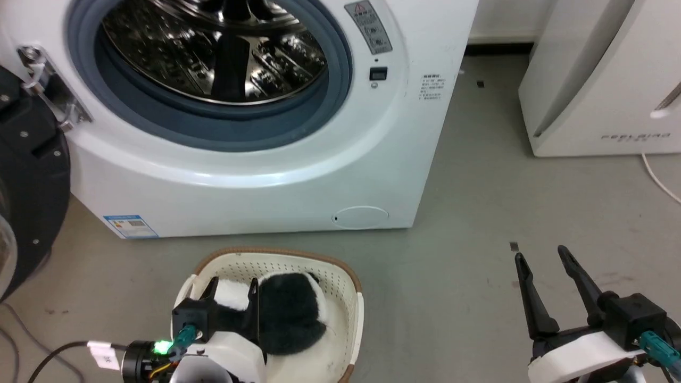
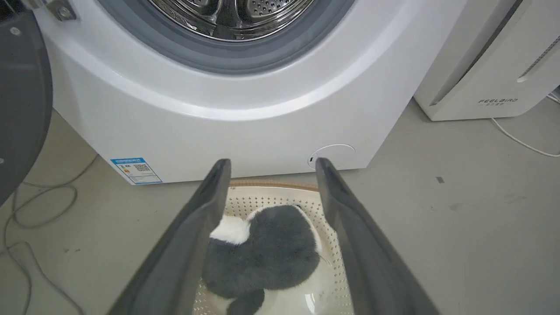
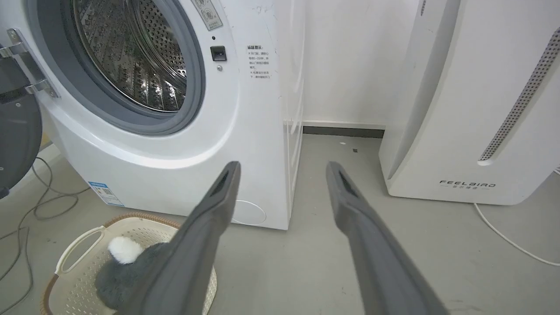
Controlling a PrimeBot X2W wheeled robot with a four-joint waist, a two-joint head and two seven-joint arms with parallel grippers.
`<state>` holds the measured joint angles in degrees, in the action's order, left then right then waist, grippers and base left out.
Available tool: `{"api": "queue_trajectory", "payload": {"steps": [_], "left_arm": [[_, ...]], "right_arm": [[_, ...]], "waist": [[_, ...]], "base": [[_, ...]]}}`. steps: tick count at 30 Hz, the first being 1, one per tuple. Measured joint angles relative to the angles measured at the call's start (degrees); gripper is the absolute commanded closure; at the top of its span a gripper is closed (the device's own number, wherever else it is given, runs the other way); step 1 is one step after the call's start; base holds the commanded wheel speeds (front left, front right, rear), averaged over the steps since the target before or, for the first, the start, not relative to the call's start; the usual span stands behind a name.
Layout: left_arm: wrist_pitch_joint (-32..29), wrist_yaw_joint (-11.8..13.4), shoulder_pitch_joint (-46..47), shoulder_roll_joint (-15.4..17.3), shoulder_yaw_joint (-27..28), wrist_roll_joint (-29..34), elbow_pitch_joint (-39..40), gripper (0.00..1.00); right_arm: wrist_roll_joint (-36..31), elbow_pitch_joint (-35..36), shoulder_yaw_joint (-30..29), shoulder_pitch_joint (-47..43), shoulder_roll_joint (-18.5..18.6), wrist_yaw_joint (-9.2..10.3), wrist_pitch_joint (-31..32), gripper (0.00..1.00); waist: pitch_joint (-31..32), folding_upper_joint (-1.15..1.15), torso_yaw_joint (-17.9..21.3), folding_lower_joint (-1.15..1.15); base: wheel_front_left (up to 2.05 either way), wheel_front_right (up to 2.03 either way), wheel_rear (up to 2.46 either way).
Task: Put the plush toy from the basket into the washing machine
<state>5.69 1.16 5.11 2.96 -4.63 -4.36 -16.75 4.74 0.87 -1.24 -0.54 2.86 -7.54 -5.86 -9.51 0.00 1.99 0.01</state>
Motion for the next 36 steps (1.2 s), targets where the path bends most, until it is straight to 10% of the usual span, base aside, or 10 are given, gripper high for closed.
{"api": "queue_trajectory", "payload": {"steps": [36], "left_arm": [[-2.4, -3.8, 25.9, 6.4, -2.7, -6.4, -31.8, 0.0]], "right_arm": [[5.1, 4.0, -0.3, 6.0, 0.0, 0.0, -3.9, 0.0]], "waist": [[-22.3, 0.0, 5.2, 0.01]], "base": [[0.0, 0.0, 0.0]]}}
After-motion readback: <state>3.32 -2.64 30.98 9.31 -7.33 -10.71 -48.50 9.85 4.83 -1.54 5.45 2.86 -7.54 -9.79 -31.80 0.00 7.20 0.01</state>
